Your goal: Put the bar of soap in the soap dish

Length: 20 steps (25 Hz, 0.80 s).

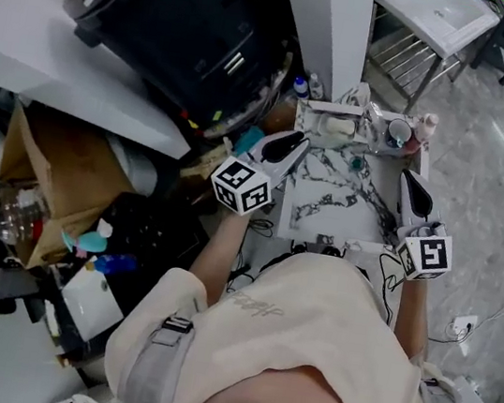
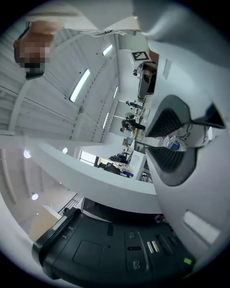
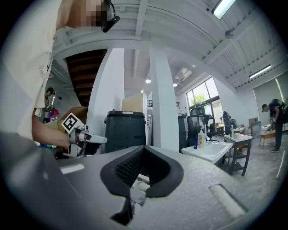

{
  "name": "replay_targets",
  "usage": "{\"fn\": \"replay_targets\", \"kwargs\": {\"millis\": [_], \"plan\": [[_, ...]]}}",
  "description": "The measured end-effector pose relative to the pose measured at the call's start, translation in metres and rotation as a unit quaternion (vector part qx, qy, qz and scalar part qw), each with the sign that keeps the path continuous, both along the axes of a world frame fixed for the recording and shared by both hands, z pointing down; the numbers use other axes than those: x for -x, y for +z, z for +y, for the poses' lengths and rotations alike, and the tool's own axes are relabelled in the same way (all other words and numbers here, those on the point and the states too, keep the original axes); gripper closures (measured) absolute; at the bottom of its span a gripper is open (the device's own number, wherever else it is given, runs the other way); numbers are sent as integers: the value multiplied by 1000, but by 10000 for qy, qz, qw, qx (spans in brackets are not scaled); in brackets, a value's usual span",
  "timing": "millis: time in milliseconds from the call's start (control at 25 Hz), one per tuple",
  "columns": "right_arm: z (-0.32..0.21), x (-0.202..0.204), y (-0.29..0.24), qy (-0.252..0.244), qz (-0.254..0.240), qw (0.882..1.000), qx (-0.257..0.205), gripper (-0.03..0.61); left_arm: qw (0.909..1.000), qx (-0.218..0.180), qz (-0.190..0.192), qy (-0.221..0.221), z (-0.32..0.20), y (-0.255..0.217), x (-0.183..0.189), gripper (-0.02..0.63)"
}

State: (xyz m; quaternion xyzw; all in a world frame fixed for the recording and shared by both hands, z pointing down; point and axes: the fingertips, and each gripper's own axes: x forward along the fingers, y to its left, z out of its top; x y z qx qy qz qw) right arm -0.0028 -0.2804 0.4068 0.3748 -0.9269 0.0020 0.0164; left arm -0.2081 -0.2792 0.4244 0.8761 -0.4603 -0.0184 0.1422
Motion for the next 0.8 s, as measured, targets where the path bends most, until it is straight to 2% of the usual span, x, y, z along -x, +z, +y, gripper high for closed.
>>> {"fn": "replay_targets", "kwargs": {"millis": [200,400,480,800], "plan": [[12,16,-29,-146,-160,9996,-200,578,9980,-442,-393,-238,35,-41,9,575],[30,33,-52,-333,-179,9983,-442,578,9958,-812,-212,-372,57,-72,13,597],[36,38,-59,-377,-148,9978,-527,578,9945,-939,-271,-378,61,-78,13,597],[52,46,-67,-291,-111,9973,-662,577,9892,-1002,-838,-657,65,-74,15,595]]}}
